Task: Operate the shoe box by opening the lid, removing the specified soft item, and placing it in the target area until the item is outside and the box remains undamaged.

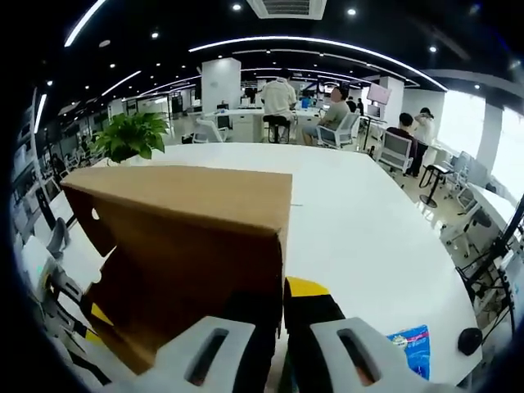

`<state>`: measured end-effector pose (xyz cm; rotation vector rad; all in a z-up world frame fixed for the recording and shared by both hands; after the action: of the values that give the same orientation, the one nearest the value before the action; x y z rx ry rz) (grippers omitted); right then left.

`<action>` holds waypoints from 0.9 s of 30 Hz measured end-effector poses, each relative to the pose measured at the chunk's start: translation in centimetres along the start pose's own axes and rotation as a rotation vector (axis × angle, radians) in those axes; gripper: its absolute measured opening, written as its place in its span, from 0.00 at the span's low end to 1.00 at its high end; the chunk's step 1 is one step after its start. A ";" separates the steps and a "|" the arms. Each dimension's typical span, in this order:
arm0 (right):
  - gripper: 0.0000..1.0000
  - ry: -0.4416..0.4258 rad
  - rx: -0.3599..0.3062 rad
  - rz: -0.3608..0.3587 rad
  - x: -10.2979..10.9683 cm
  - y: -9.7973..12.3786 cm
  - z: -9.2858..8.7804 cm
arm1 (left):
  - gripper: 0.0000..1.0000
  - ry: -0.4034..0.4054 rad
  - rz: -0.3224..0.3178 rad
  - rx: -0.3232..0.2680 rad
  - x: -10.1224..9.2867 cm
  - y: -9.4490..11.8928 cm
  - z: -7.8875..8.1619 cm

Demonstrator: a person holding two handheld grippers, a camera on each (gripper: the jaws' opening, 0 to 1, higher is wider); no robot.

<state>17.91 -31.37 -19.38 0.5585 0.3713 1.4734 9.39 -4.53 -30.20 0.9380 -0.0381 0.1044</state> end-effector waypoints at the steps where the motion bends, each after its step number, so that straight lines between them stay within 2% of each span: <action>1: 0.00 -0.001 0.000 -0.001 0.0 0.0 0.0 | 0.20 -0.006 0.044 -0.008 0.3 0.1 0.1; 2: 0.00 -0.007 0.000 -0.005 0.0 0.0 0.0 | 0.21 -0.017 0.091 -0.009 0.7 0.3 0.2; 3: 0.00 -0.022 -0.001 -0.009 0.0 0.0 0.0 | 0.21 -0.030 0.107 -0.024 0.8 0.3 0.4; 5: 0.00 -0.015 0.005 -0.016 0.1 -0.3 0.3 | 0.23 0.032 0.095 -0.049 0.5 0.6 0.7; 7: 0.00 0.009 0.014 -0.014 0.1 -0.2 0.3 | 0.26 0.064 0.119 -0.085 0.9 1.1 1.4; 8: 0.00 0.008 0.012 -0.010 0.0 -0.2 0.3 | 0.27 0.127 0.120 -0.123 1.1 1.7 1.8; 10: 0.00 0.001 0.015 0.000 0.0 -0.2 0.1 | 0.27 0.147 0.155 -0.132 1.5 2.4 1.7; 11: 0.00 0.001 0.016 0.001 0.0 -0.2 0.1 | 0.27 0.183 0.173 -0.152 1.7 3.0 1.7; 18: 0.00 -0.005 0.011 0.012 -0.1 -0.1 0.0 | 0.29 0.347 0.199 -0.226 1.6 4.7 1.3; 19: 0.00 -0.003 0.011 0.014 -0.1 -0.1 0.0 | 0.30 0.374 0.214 -0.247 1.8 5.0 1.4; 20: 0.00 -0.002 0.014 0.015 -0.1 -0.1 0.0 | 0.32 0.411 0.219 -0.304 2.0 5.4 2.0; 21: 0.00 -0.007 0.015 0.017 -0.1 -0.1 0.0 | 0.32 0.433 0.231 -0.327 2.2 5.8 2.2; 23: 0.00 -0.019 0.018 0.021 -0.2 -0.1 0.1 | 0.34 0.472 0.266 -0.342 2.6 6.4 2.3; 25: 0.00 0.013 0.017 0.025 -0.2 -0.1 0.1 | 0.36 0.475 0.307 -0.350 3.0 6.9 2.5; 27: 0.00 0.010 0.018 0.026 -0.1 0.0 0.0 | 0.37 0.467 0.354 -0.334 3.5 7.4 2.2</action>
<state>17.86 -31.42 -19.37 0.5719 0.3870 1.4995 12.09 -1.68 -22.67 0.5479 0.2062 0.6243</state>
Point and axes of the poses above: the point that each gripper's makers call its tool centre point, and the gripper's own axes: y roughly backward along the fingers, x roughly to its left, z roughly out of its top, the point moved 3 cm from there along y, roughly backward along the fingers, and after that the axes turned 11 degrees about -y, right-handed, at the moved point
